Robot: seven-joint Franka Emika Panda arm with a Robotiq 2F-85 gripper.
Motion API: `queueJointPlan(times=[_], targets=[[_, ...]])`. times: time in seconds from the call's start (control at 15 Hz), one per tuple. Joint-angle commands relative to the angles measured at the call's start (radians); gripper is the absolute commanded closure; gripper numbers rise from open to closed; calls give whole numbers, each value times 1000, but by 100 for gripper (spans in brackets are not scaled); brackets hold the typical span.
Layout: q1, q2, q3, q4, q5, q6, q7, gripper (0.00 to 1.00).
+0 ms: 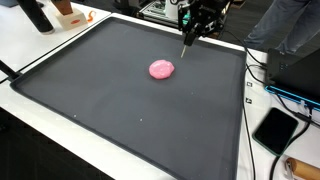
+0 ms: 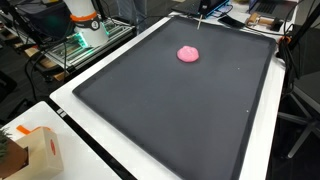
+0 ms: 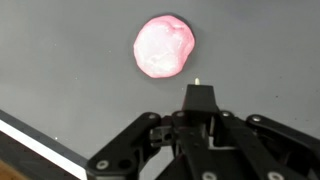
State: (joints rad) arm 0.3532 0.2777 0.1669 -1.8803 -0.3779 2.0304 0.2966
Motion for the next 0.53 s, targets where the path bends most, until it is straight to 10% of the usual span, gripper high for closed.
queueJointPlan(times=[0.0, 0.47], targets=[[73, 92, 6, 100, -118, -133, 101, 96], [198, 241, -6, 213, -308, -277, 254, 96]])
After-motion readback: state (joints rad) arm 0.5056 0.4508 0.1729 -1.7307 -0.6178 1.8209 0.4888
